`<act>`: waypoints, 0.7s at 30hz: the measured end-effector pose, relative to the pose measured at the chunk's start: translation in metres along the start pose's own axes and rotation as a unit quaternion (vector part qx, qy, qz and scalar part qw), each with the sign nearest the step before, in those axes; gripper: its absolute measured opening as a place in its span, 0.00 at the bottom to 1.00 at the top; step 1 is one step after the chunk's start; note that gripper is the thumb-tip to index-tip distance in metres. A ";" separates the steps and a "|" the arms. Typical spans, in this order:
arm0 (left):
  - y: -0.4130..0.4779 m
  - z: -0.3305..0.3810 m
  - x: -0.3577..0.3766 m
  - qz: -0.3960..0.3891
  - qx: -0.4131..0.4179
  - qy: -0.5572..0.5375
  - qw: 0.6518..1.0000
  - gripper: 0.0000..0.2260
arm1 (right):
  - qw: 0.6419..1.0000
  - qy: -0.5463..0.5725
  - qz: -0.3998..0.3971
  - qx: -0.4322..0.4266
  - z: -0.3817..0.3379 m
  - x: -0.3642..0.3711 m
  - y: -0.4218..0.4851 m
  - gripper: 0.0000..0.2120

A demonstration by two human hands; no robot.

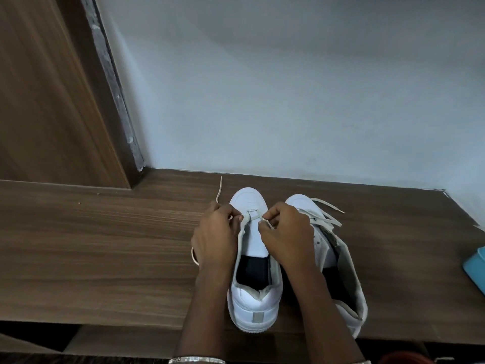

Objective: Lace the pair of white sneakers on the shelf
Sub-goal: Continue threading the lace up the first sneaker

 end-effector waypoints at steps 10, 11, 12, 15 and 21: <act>0.009 -0.020 -0.014 0.014 -0.083 -0.565 0.821 0.08 | 0.997 0.024 0.058 0.041 0.001 -0.001 -0.007 0.03; 0.008 -0.020 -0.021 0.026 -0.086 -0.637 0.765 0.10 | 0.997 0.028 0.064 0.045 0.001 -0.001 -0.007 0.02; 0.007 -0.023 -0.028 0.047 -0.081 -0.691 0.717 0.11 | 0.996 0.032 0.069 0.048 0.001 -0.002 -0.008 0.02; 0.009 -0.043 -0.045 0.117 -0.068 -0.714 0.687 0.11 | 0.995 0.035 0.076 0.057 0.001 0.000 -0.008 0.02; 0.010 -0.029 -0.036 0.002 0.059 -0.249 0.967 0.06 | 0.995 0.041 0.076 0.058 0.001 0.000 -0.008 0.02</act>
Point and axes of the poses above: each hand's wrist, its own y-axis towards the middle knuckle, its own x-axis out of the palm, z = x × y, the point moved 4 cm from there along y, towards the middle knuckle, and after that the axes turned 15 degrees about -z, right-handed, at the moved point
